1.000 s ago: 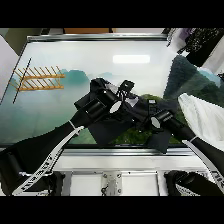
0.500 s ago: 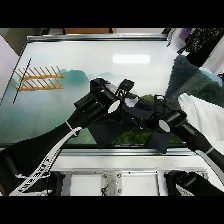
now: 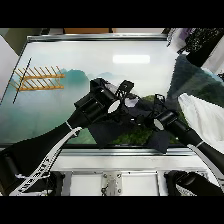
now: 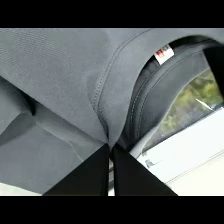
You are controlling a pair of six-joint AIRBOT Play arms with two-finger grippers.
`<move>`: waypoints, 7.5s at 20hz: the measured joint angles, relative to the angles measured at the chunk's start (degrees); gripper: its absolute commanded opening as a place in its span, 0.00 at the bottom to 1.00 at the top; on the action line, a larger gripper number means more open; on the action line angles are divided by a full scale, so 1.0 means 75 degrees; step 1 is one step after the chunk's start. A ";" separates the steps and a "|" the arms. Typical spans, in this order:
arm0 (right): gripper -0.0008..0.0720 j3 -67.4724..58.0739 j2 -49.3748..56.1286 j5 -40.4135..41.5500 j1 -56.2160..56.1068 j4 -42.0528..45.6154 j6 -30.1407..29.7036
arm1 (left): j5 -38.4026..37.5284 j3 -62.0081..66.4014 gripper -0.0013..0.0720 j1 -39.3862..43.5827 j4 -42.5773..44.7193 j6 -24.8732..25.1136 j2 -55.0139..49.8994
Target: Fold the clothes and pants, and hang the long-sleeved shirts on hangers.
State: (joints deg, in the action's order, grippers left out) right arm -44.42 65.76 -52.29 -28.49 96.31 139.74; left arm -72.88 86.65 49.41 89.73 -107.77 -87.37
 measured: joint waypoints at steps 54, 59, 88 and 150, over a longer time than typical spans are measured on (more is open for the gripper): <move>0.04 -0.2958 -0.1294 -0.6059 -0.0997 -0.0868 -0.2629 | -0.0131 -0.2734 0.99 -0.2008 -0.2512 0.1297 0.3395; 0.03 -0.2958 -0.1291 -0.6059 -0.1000 -0.0868 -0.2629 | 0.0160 -0.2728 0.99 -0.4555 -0.2194 0.2020 0.3491; 0.04 -0.2958 -0.1276 -0.6059 -0.1000 -0.0868 -0.2629 | 0.2183 0.3497 0.92 -1.0019 0.2789 0.3856 -0.4412; 0.03 -0.2958 -0.1276 -0.6056 -0.1000 -0.0868 -0.2626 | -0.3194 0.1300 0.03 -0.7764 -0.3789 1.0448 0.1049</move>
State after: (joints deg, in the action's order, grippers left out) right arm -66.61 56.18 -97.71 -35.99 89.80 120.05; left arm -96.84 96.40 -8.82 61.32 -29.41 -79.50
